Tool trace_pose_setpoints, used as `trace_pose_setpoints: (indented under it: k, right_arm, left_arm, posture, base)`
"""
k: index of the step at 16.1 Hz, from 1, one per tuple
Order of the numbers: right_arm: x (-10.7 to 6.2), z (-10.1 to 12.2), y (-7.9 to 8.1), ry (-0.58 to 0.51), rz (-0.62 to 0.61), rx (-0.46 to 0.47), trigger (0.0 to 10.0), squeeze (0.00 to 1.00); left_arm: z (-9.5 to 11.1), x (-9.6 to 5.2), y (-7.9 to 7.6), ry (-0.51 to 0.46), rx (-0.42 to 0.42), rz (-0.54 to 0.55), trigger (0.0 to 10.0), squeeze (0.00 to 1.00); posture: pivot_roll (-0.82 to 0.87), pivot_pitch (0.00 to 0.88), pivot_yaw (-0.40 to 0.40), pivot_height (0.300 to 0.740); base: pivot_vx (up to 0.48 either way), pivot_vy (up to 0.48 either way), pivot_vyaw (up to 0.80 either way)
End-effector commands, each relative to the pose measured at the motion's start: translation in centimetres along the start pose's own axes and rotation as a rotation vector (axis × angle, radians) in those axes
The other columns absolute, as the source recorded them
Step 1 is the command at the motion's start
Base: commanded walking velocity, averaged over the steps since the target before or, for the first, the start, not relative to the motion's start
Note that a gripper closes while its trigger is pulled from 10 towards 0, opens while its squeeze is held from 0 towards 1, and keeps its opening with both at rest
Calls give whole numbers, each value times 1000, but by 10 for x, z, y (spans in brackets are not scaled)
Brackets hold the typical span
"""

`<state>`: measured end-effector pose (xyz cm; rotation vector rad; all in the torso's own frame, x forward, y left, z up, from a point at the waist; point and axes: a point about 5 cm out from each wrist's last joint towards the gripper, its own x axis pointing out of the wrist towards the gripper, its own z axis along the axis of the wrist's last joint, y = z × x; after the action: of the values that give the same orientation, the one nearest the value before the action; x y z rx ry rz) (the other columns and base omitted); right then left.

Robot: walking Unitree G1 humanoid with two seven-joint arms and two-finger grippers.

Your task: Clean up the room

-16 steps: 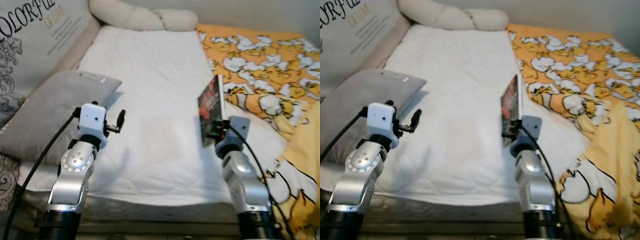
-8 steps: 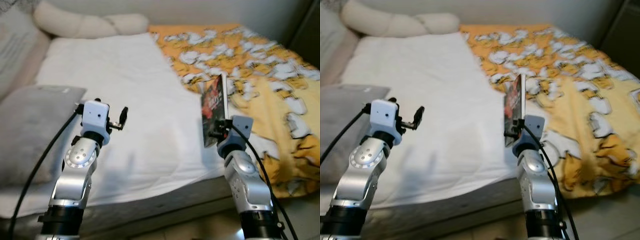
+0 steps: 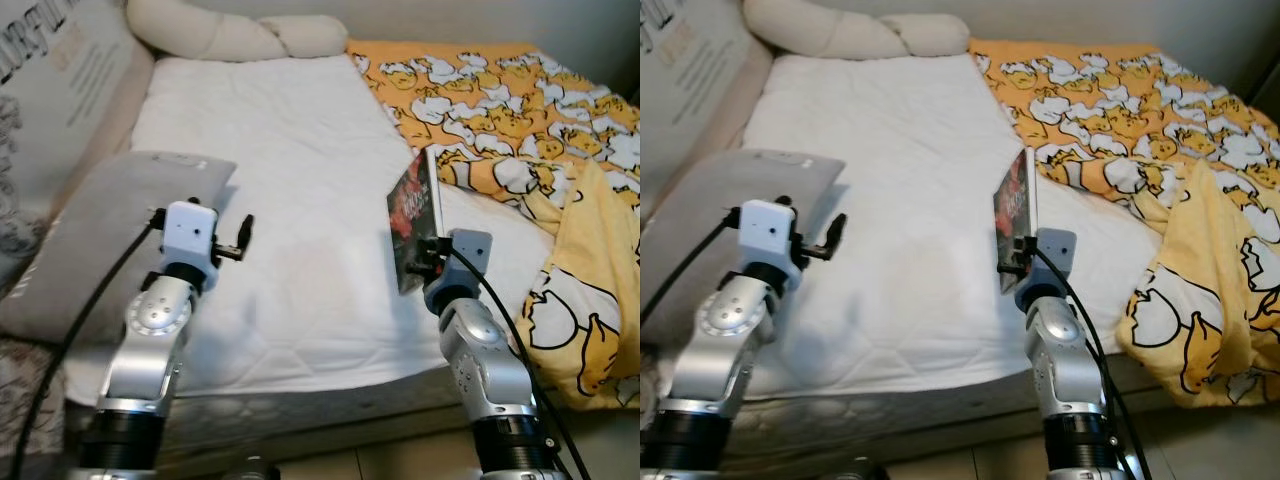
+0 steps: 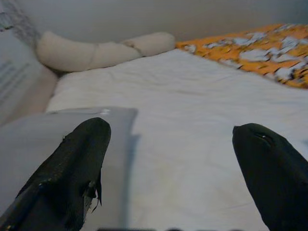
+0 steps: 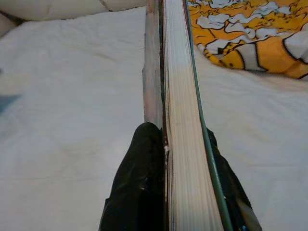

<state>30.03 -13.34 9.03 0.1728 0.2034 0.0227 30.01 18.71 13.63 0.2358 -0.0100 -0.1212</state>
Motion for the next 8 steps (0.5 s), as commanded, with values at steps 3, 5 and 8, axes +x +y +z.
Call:
trace_pose_setpoints:
  k: [3,5,8]
  right_arm:
    - [2,12,2,-62,20,-10,10000,0]
    - [3,12,3,-62,25,-11,10000,0]
    - [4,14,6,-66,53,-25,10000,0]
  left_arm:
    - [2,0,-3,-14,9,4,10000,0]
    - [2,0,-2,-13,9,15,10000,0]
    - [2,-1,-1,-18,12,12,10000,0]
  posture:
    - [59,0,-57,740]
    - [61,0,-59,740]
    - [66,0,-62,740]
  base:
    - [0,0,0]
    - [0,0,0]
    - [0,0,0]
